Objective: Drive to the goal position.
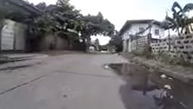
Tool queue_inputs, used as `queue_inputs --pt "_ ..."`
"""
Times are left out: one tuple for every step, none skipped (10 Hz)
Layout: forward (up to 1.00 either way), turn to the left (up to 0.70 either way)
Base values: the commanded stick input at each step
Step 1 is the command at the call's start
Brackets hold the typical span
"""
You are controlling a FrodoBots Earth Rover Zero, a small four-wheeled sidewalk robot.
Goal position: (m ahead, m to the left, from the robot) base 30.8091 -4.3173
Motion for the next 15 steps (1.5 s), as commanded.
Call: queue_inputs --pt "1.0 0.0" --pt "1.0 0.0" --pt "1.0 0.0" --pt "1.0 0.0" --pt "1.0 0.0" --pt "1.0 0.0" --pt "1.0 0.0" --pt "1.0 0.0" --pt "1.0 0.0" --pt "1.0 0.0" --pt "1.0 0.0" --pt "1.0 0.0" --pt "1.0 0.0" --pt "1.0 0.0" --pt "1.0 0.0"
